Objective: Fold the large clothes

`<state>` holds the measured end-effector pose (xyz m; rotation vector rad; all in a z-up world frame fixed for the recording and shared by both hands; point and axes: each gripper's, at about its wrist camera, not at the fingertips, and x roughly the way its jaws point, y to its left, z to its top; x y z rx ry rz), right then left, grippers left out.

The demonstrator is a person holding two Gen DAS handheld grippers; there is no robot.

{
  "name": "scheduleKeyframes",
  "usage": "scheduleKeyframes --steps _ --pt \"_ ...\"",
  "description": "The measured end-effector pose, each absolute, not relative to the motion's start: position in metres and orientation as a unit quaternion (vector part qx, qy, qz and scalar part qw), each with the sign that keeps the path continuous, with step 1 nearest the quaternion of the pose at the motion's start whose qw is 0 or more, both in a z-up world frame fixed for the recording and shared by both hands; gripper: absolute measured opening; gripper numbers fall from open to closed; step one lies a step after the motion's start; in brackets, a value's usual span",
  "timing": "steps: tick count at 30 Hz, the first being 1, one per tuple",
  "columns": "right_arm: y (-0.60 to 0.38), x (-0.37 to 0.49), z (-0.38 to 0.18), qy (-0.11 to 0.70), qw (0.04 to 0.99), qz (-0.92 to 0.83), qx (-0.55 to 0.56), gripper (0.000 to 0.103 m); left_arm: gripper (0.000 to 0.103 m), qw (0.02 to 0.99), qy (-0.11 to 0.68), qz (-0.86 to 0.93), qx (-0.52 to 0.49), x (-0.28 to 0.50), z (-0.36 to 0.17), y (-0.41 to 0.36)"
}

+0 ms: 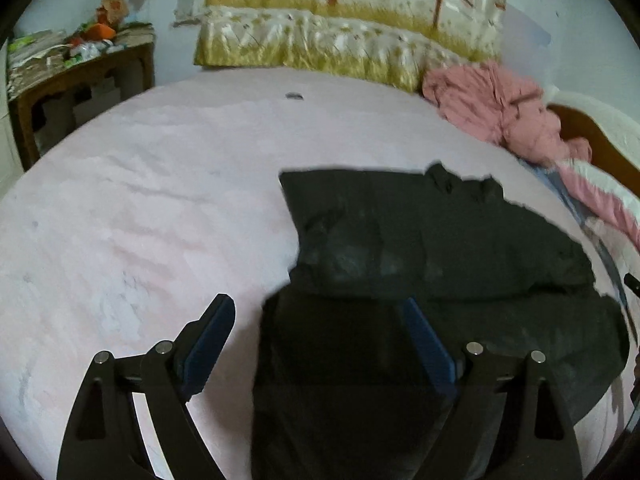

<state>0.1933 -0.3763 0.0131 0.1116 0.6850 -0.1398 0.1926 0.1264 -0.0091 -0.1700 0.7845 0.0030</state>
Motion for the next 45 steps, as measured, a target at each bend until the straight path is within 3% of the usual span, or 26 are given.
scheduleKeyframes --steps 4,7,8,10,12,15,18,21,25,29,34,39,40,42,43,44,45 --pt "-0.379 0.191 -0.006 0.365 0.927 -0.057 0.065 0.095 0.084 0.907 0.410 -0.020 -0.094 0.200 -0.027 0.119" --pt "-0.385 0.194 -0.020 0.383 0.919 -0.040 0.081 0.095 0.023 0.905 0.410 -0.029 -0.111 0.196 -0.033 0.119" --pt "-0.386 0.195 -0.026 0.393 0.915 -0.029 0.084 0.091 0.013 0.909 0.399 -0.031 -0.112 0.192 -0.032 0.119" --pt "-0.385 0.195 -0.033 0.403 0.911 -0.009 0.086 0.068 0.008 0.922 0.370 -0.038 -0.111 0.177 -0.023 0.118" --pt "-0.382 0.194 -0.033 0.404 0.911 0.008 0.085 0.013 0.007 0.935 0.336 -0.039 -0.105 0.163 -0.012 0.116" --pt "-0.378 0.183 -0.019 0.364 0.927 0.008 0.089 0.006 0.006 0.954 0.277 -0.050 -0.100 0.140 0.007 0.114" --pt "-0.371 0.167 0.001 0.319 0.945 0.006 0.077 0.006 0.006 0.971 0.228 -0.048 -0.062 0.121 0.023 0.105" --pt "-0.362 0.167 -0.002 0.333 0.941 -0.009 0.052 0.006 0.006 0.968 0.251 -0.018 -0.028 0.130 0.017 0.098" --pt "-0.363 0.180 -0.024 0.375 0.925 -0.010 0.059 0.008 0.006 0.939 0.340 0.002 -0.047 0.161 -0.016 0.105" --pt "-0.368 0.183 -0.030 0.383 0.922 -0.016 0.057 0.014 0.008 0.932 0.360 0.005 -0.041 0.171 -0.028 0.106" --pt "-0.370 0.172 -0.023 0.369 0.928 -0.033 0.052 0.032 0.009 0.946 0.324 0.018 0.013 0.160 -0.022 0.093" --pt "-0.359 0.147 -0.001 0.340 0.938 -0.022 0.066 0.035 0.010 0.957 0.289 0.014 0.009 0.144 -0.006 0.089" --pt "-0.355 0.141 0.003 0.332 0.941 -0.020 0.066 0.036 0.015 0.960 0.280 0.010 0.000 0.140 -0.001 0.090" --pt "-0.347 0.130 0.009 0.320 0.945 -0.010 0.065 0.045 0.034 0.965 0.262 0.004 -0.011 0.131 0.008 0.090" --pt "-0.343 0.124 0.012 0.313 0.948 -0.006 0.063 0.046 0.060 0.968 0.251 0.002 -0.016 0.126 0.013 0.089" --pt "-0.339 0.119 0.014 0.306 0.950 -0.002 0.061 0.049 0.074 0.971 0.238 0.002 -0.019 0.120 0.016 0.088" --pt "-0.335 0.114 0.017 0.298 0.953 0.002 0.058 0.053 0.075 0.975 0.221 0.000 -0.019 0.113 0.021 0.086"
